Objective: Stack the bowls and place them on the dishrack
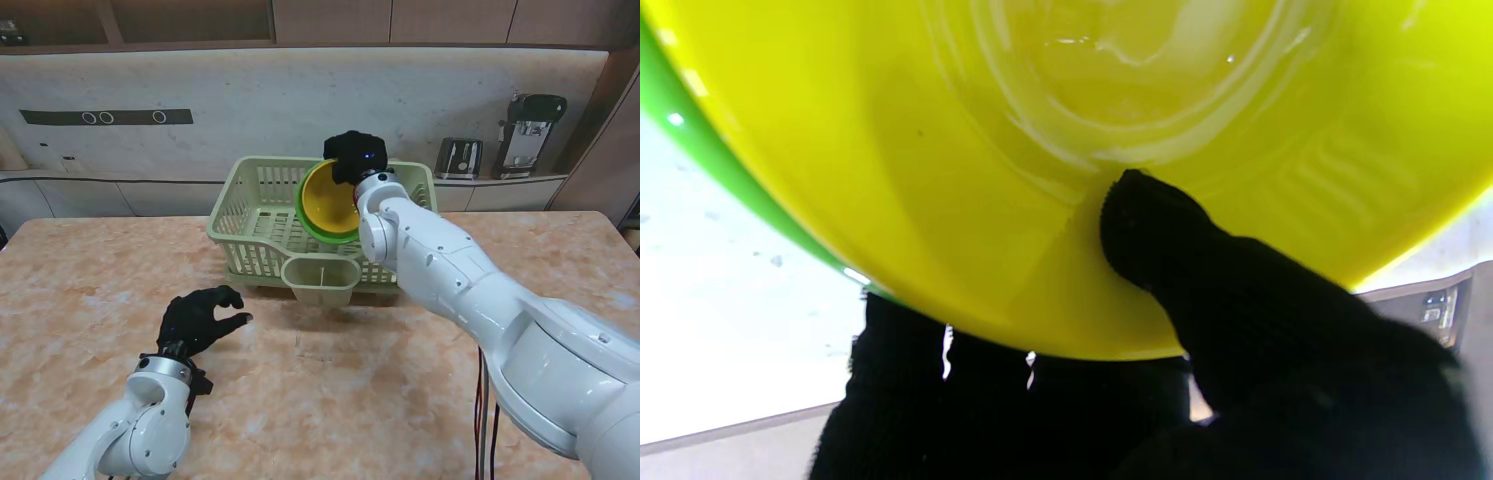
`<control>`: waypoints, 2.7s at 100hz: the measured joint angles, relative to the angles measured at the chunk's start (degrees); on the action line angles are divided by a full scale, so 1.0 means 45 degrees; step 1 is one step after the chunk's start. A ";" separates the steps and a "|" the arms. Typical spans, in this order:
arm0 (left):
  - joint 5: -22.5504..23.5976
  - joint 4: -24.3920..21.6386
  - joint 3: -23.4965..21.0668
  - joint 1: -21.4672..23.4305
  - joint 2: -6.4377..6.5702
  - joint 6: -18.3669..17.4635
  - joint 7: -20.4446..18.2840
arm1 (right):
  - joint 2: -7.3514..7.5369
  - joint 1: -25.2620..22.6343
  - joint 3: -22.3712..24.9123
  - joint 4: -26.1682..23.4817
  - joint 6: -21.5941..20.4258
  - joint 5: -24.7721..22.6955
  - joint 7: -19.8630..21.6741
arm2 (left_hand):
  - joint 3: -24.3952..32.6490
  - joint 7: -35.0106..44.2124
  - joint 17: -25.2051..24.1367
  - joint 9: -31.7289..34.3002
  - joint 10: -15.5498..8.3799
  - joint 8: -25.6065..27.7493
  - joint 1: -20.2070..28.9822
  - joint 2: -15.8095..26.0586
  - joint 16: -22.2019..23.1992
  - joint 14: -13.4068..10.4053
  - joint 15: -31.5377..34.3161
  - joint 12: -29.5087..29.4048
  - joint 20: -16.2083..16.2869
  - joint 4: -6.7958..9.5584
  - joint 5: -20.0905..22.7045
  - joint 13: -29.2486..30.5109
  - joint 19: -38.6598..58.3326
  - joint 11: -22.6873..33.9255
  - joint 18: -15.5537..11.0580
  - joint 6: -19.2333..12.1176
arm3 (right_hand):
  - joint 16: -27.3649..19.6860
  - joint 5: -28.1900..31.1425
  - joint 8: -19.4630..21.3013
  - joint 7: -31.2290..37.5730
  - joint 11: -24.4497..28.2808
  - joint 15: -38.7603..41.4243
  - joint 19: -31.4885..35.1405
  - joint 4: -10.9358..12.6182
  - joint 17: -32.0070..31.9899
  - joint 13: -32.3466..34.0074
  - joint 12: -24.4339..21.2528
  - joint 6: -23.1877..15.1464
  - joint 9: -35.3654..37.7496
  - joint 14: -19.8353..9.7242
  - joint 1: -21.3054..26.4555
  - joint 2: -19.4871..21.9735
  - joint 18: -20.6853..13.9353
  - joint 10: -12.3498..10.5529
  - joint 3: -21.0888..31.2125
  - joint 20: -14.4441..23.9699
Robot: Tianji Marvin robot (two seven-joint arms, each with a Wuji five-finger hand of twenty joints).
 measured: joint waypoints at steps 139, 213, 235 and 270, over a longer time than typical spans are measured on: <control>0.0003 0.0059 0.0010 -0.0014 -0.0004 -0.0123 0.0053 | -0.1698 0.0655 -0.1955 0.3802 -0.1476 0.0853 0.0557 | 0.0000 0.0001 0.0000 0.0000 0.0000 0.0001 -0.0001 0.0000 0.0002 0.0000 0.0000 0.0001 0.0001 0.0000 0.0002 0.0000 0.0001 0.0000 -0.0014 0.0000 | -0.0206 -0.2316 -0.3500 0.0978 -0.1731 -0.1759 -0.2659 0.0193 -0.3398 -0.2820 -0.0781 -0.1636 -0.2524 -0.0488 -0.1486 0.1410 0.0455 -0.0443 0.0182 0.2253; -0.0007 0.0054 0.0025 -0.0024 -0.0004 -0.0124 0.0041 | -0.1446 0.0652 -0.2078 0.3223 -0.0825 0.0560 0.1104 | 0.0000 0.0002 0.0000 0.0000 0.0000 0.0001 -0.0001 0.0000 0.0018 0.0000 0.0001 0.0003 0.0001 0.0000 0.0003 0.0000 0.0001 0.0001 -0.0020 0.0000 | -0.0684 -0.4678 -0.2229 -0.1597 -0.2008 -0.2607 -0.3364 0.1714 -0.5520 -0.5315 -0.1195 0.0218 -0.5883 -0.0311 -0.4947 0.2311 0.0687 0.0289 -0.0752 0.2853; -0.0014 0.0061 0.0043 -0.0033 -0.0004 -0.0126 0.0038 | -0.1310 0.0652 -0.2107 0.3006 -0.0660 0.0418 0.1196 | 0.0000 0.0002 0.0000 0.0000 0.0000 0.0001 -0.0001 0.0000 0.0018 -0.0001 0.0001 0.0004 0.0001 0.0000 0.0004 0.0000 0.0001 0.0001 -0.0021 0.0000 | -0.0827 -0.5146 -0.2228 -0.1863 -0.2189 -0.2863 -0.3372 0.1755 -0.5886 -0.5777 -0.1245 0.0430 -0.6408 -0.0157 -0.5457 0.2311 0.0781 0.0438 -0.0961 0.2986; -0.0040 0.0091 0.0084 -0.0070 -0.0004 -0.0144 0.0040 | -0.0727 0.0528 -0.1671 0.1799 -0.0273 0.0039 0.1257 | 0.0000 0.0002 0.0000 0.0000 0.0000 0.0001 -0.0001 0.0000 0.0018 -0.0001 0.0001 0.0013 0.0001 0.0000 0.0004 0.0000 0.0001 0.0001 -0.0023 0.0000 | -0.0858 -0.5111 -0.2145 -0.2140 -0.2171 -0.3036 -0.3373 0.1761 -0.6008 -0.5905 -0.1337 0.0525 -0.6684 -0.0046 -0.5595 0.2314 0.0807 0.0543 -0.0967 0.3124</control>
